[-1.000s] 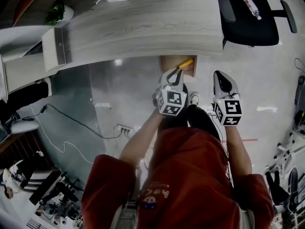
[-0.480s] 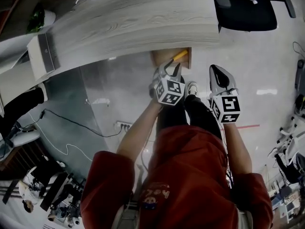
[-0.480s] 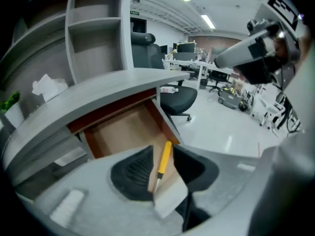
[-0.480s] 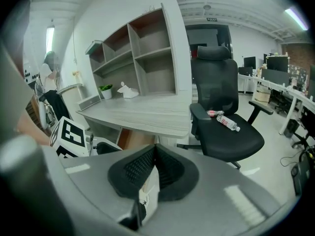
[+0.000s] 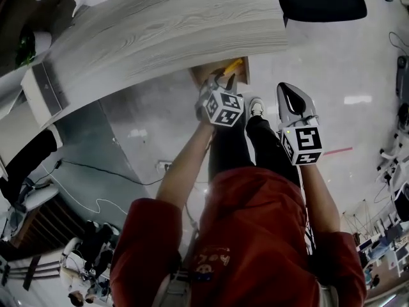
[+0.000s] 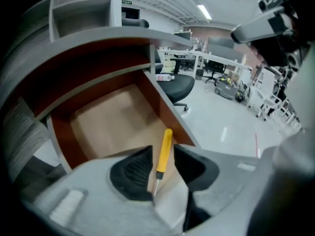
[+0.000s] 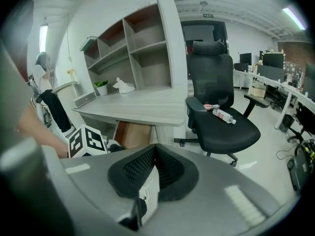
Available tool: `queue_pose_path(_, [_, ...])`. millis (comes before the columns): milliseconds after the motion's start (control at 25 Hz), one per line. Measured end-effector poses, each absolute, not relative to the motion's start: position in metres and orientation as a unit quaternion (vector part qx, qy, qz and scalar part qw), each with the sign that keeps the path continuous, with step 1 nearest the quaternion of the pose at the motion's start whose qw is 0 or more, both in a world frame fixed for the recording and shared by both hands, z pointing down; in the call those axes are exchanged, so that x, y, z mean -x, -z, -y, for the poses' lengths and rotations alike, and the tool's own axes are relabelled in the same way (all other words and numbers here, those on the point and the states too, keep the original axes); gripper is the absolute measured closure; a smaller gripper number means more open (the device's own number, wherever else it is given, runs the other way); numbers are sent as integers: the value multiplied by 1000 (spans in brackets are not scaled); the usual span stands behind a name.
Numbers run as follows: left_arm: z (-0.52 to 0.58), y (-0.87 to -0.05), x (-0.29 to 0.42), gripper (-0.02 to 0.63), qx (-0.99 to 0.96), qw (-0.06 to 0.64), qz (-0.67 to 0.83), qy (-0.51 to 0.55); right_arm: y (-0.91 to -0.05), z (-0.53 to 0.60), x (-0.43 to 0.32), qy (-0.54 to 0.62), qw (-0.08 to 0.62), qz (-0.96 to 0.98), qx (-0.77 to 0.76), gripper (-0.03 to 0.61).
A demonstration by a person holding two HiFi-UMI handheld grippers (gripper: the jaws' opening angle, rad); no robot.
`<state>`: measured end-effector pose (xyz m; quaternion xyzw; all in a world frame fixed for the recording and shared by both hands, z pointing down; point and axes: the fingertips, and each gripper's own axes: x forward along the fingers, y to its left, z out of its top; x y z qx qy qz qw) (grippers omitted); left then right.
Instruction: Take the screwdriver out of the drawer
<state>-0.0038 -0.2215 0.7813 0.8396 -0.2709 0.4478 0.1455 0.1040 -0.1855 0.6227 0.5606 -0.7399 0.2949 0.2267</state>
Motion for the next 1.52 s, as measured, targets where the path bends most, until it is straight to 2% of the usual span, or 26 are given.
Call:
queue_pose_path(960, [238,-835,-27,479,-844,116,215,-477,-641,183,-108,-322,227,710,-584,578])
queue_pose_path(1160, [237,-837,-27,540,-843,106,219,-481,-642,183,-112,-323,225,707,-588,578])
queue_pose_path(1520, [242,-819,-25,545,-838,120,236,-476,-630,179,-112,-318,219,714,-584,578])
